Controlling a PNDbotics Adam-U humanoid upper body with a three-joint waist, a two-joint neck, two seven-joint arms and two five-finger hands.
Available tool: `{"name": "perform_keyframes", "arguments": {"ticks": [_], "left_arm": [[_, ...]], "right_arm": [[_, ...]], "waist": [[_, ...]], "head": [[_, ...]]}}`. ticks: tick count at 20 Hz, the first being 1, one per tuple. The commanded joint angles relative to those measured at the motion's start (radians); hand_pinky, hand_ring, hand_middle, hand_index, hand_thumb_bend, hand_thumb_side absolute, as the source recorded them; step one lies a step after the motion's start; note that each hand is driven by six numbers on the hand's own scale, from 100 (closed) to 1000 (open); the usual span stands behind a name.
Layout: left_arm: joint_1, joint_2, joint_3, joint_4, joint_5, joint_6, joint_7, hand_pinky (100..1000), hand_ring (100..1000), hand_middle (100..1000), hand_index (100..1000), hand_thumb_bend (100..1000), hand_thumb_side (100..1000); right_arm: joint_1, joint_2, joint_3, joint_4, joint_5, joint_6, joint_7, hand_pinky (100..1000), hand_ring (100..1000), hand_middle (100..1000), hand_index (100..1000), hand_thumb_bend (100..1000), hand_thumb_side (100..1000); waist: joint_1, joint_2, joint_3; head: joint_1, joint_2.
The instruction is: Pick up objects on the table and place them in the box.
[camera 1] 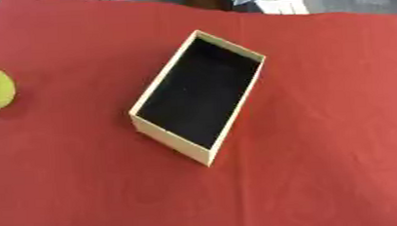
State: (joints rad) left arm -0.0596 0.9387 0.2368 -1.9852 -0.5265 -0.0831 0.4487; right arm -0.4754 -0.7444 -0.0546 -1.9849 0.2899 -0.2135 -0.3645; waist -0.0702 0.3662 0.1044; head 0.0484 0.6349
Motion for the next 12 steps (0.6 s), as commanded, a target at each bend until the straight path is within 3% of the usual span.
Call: {"name": "perform_keyframes", "arguments": {"ticks": [1, 4, 7, 8, 9, 10, 11, 12], "left_arm": [[-0.007, 0.098, 0.003, -0.015, -0.079, 0.115, -0.127, 791, 804, 801, 865, 456, 588], [-0.027, 0.133, 0.004, 0.008, -0.052, 0.201, -0.254, 820, 830, 827, 885, 424, 562], [-0.049, 0.151, 0.01, 0.03, -0.02, 0.226, -0.329, 820, 830, 827, 885, 424, 562], [-0.048, 0.15, 0.008, 0.035, -0.014, 0.229, -0.34, 864, 875, 867, 900, 365, 483], [-0.039, 0.15, 0.001, 0.049, -0.003, 0.238, -0.353, 864, 875, 867, 900, 365, 483], [-0.031, 0.152, -0.004, 0.068, 0.009, 0.25, -0.367, 874, 885, 874, 900, 367, 409], [-0.03, 0.158, -0.008, 0.09, 0.023, 0.264, -0.381, 875, 886, 874, 900, 367, 402], [-0.032, 0.163, -0.013, 0.113, 0.038, 0.278, -0.396, 876, 888, 874, 903, 364, 293]], "right_arm": [[-0.014, -0.045, -0.008, -0.015, 0.011, 0.01, 0.003, 834, 907, 895, 884, 100, 936], [-0.015, -0.052, -0.005, -0.015, 0.013, 0.011, 0.006, 834, 907, 894, 884, 100, 937], [-0.014, -0.053, -0.005, -0.015, 0.013, 0.012, 0.008, 834, 907, 894, 884, 100, 937], [-0.014, -0.054, -0.005, -0.015, 0.013, 0.012, 0.008, 834, 907, 894, 884, 100, 939], [-0.014, -0.055, -0.005, -0.015, 0.013, 0.012, 0.008, 834, 907, 894, 884, 100, 939], [-0.015, -0.055, -0.004, -0.015, 0.013, 0.011, 0.009, 835, 907, 894, 884, 100, 939], [-0.016, -0.055, -0.003, -0.015, 0.013, 0.011, 0.009, 835, 907, 894, 884, 100, 939], [-0.017, -0.055, -0.002, -0.015, 0.012, 0.011, 0.01, 835, 907, 894, 885, 100, 940]], "waist": [[0.009, -0.023, 0.003], [0.013, -0.019, 0.004], [0.014, -0.019, 0.006], [0.014, -0.016, 0.007], [0.014, -0.015, 0.006], [0.014, -0.014, 0.004], [0.014, -0.013, 0.002], [0.013, -0.013, 0.001]], "head": [[-0.006, 0.013], [-0.011, 0.023], [-0.012, 0.027], [-0.011, 0.031], [-0.008, 0.035], [-0.004, 0.04], [0.0, 0.043], [0.004, 0.046]]}}
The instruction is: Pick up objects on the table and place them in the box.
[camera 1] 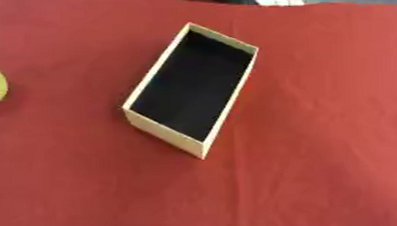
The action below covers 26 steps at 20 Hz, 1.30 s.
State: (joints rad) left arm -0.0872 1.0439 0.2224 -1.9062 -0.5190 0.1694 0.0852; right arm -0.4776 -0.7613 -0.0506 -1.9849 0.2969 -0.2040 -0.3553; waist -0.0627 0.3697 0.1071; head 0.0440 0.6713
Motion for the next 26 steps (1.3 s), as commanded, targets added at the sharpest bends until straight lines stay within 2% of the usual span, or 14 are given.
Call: {"name": "perform_keyframes", "arguments": {"ticks": [1, 2, 5, 6, 11, 14, 15, 17, 20, 26], "left_arm": [[-0.011, 0.063, -0.004, 0.058, 0.045, 0.04, -0.048, 876, 888, 874, 903, 364, 293], [-0.022, 0.068, -0.009, 0.083, 0.06, 0.055, -0.063, 874, 887, 870, 903, 370, 229], [-0.061, 0.084, -0.025, 0.155, 0.101, 0.099, -0.107, 874, 886, 866, 902, 377, 157], [-0.075, 0.09, -0.029, 0.179, 0.108, 0.114, -0.122, 869, 883, 861, 899, 386, 100], [-0.155, 0.101, -0.07, 0.303, 0.146, 0.173, -0.198, 865, 897, 864, 914, 419, 100], [-0.193, 0.103, -0.1, 0.375, 0.186, 0.144, -0.243, 885, 928, 842, 889, 520, 237], [-0.203, 0.106, -0.106, 0.399, 0.191, 0.131, -0.258, 886, 928, 843, 891, 526, 248], [-0.219, 0.108, -0.12, 0.445, 0.189, 0.103, -0.286, 890, 934, 857, 910, 569, 325], [-0.244, 0.108, -0.128, 0.512, 0.159, 0.061, -0.328, 890, 930, 858, 913, 589, 334], [-0.312, 0.091, -0.125, 0.641, 0.102, -0.02, -0.416, 872, 925, 851, 911, 555, 322]], "right_arm": [[-0.015, -0.038, -0.006, -0.015, 0.005, 0.001, 0.002, 835, 907, 894, 885, 100, 940], [-0.015, -0.037, -0.005, -0.015, 0.004, 0.001, 0.003, 835, 907, 894, 884, 100, 941], [-0.016, -0.037, -0.004, -0.015, 0.003, 0.002, 0.005, 835, 907, 894, 884, 100, 942], [-0.016, -0.036, -0.004, -0.015, 0.002, 0.002, 0.005, 835, 907, 894, 885, 100, 942], [-0.02, -0.032, 0.0, -0.015, -0.001, 0.001, 0.009, 834, 907, 893, 884, 100, 942], [-0.022, -0.03, 0.002, -0.015, -0.004, 0.001, 0.01, 834, 906, 892, 883, 100, 942], [-0.023, -0.03, 0.002, -0.015, -0.005, 0.001, 0.011, 834, 906, 892, 883, 100, 942], [-0.026, -0.029, 0.004, -0.015, -0.007, 0.0, 0.01, 833, 904, 891, 882, 100, 940], [-0.031, -0.028, 0.007, -0.015, -0.01, -0.001, 0.013, 833, 904, 891, 881, 100, 939], [-0.033, -0.025, 0.008, -0.015, -0.015, -0.003, 0.011, 832, 902, 888, 879, 100, 931]], "waist": [[0.005, -0.016, -0.003], [0.005, -0.016, -0.004], [0.003, -0.014, -0.006], [0.003, -0.014, -0.006], [0.003, -0.013, -0.01], [0.004, -0.012, -0.014], [0.004, -0.012, -0.015], [0.006, -0.011, -0.015], [0.007, -0.012, -0.016], [0.005, -0.011, -0.022]], "head": [[0.012, 0.012], [0.016, 0.014], [0.025, 0.013], [0.026, 0.013], [0.036, 0.014], [0.04, 0.015], [0.041, 0.016], [0.043, 0.02], [0.046, 0.026], [0.055, 0.036]]}}
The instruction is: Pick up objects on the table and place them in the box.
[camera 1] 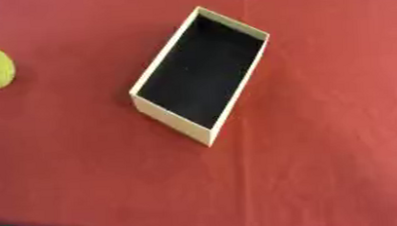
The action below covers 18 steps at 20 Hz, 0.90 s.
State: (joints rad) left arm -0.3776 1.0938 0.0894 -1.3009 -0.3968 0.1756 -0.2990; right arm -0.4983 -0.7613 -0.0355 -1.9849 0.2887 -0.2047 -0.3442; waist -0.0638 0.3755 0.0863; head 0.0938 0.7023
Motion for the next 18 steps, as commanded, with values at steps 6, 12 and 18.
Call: {"name": "perform_keyframes", "arguments": {"ticks": [6, 12, 18], "left_arm": [[-0.065, 0.022, 0.008, 0.067, -0.029, -0.07, -0.12, 865, 931, 855, 910, 539, 289], [-0.118, 0.0, -0.013, 0.076, -0.028, -0.089, -0.158, 869, 937, 859, 910, 529, 287], [-0.164, -0.022, -0.038, 0.122, -0.08, -0.083, -0.182, 867, 932, 857, 910, 526, 249]], "right_arm": [[-0.017, -0.023, -0.003, -0.015, -0.011, -0.005, 0.0, 831, 901, 887, 879, 100, 932], [-0.023, -0.018, 0.002, -0.015, -0.016, -0.007, 0.006, 830, 901, 886, 879, 100, 934], [-0.025, -0.014, 0.002, -0.015, -0.019, -0.007, 0.007, 830, 900, 886, 879, 100, 935]], "waist": [[0.008, -0.012, -0.003], [0.01, -0.008, -0.006], [0.012, -0.002, -0.012]], "head": [[0.003, -0.001], [0.006, -0.002], [0.015, -0.001]]}}
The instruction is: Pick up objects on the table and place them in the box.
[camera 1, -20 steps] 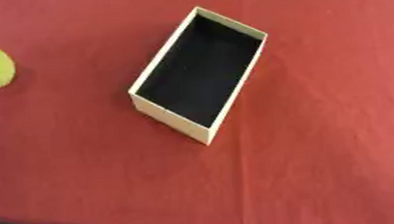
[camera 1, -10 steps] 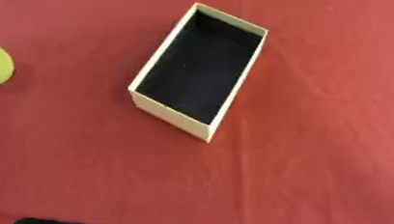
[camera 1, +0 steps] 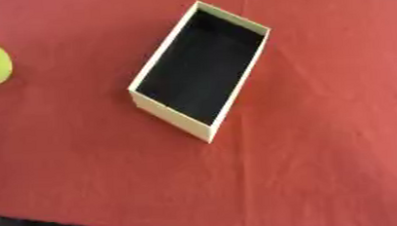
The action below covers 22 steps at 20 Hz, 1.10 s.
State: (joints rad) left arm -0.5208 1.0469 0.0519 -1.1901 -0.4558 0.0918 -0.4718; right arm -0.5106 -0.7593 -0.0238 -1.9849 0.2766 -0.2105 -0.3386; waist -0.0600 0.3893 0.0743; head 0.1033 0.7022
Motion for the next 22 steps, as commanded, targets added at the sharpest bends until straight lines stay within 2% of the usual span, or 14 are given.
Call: {"name": "perform_keyframes", "arguments": {"ticks": [1, 11, 14, 16, 19, 22], "left_arm": [[-0.027, 0.021, -0.003, 0.018, -0.027, 0.0, -0.01, 863, 929, 854, 906, 521, 247], [-0.064, -0.018, -0.025, 0.049, -0.028, -0.023, 0.011, 783, 874, 812, 878, 496, 188], [-0.074, -0.027, -0.03, 0.056, -0.025, -0.029, 0.027, 754, 850, 798, 863, 454, 154], [-0.079, -0.032, -0.03, 0.058, -0.017, -0.029, 0.044, 709, 801, 756, 821, 392, 116], [-0.082, -0.037, -0.032, 0.057, 0.003, -0.027, 0.073, 574, 656, 643, 723, 302, 100], [-0.082, -0.038, -0.038, 0.054, 0.018, -0.024, 0.09, 501, 583, 593, 680, 268, 100]], "right_arm": [[-0.013, -0.015, -0.01, -0.015, -0.007, -0.001, 0.001, 830, 900, 886, 879, 100, 935], [-0.014, -0.01, -0.008, -0.015, -0.012, -0.002, 0.003, 829, 900, 885, 880, 100, 938], [-0.013, -0.008, -0.007, -0.015, -0.013, -0.002, 0.004, 829, 900, 885, 880, 100, 939], [-0.012, -0.008, -0.007, -0.015, -0.014, -0.002, 0.005, 829, 900, 886, 880, 100, 940], [-0.011, -0.007, -0.007, -0.015, -0.015, -0.002, 0.005, 829, 899, 886, 881, 100, 941], [-0.011, -0.006, -0.007, -0.015, -0.016, -0.002, 0.005, 829, 899, 885, 881, 100, 942]], "waist": [[0.009, -0.015, -0.001], [0.006, -0.009, -0.003], [0.006, -0.008, -0.004], [0.005, -0.008, -0.005], [0.005, -0.006, -0.006], [0.005, -0.005, -0.006]], "head": [[0.007, -0.002], [0.012, -0.013], [0.013, -0.016], [0.013, -0.015], [0.013, -0.014], [0.013, -0.012]]}}
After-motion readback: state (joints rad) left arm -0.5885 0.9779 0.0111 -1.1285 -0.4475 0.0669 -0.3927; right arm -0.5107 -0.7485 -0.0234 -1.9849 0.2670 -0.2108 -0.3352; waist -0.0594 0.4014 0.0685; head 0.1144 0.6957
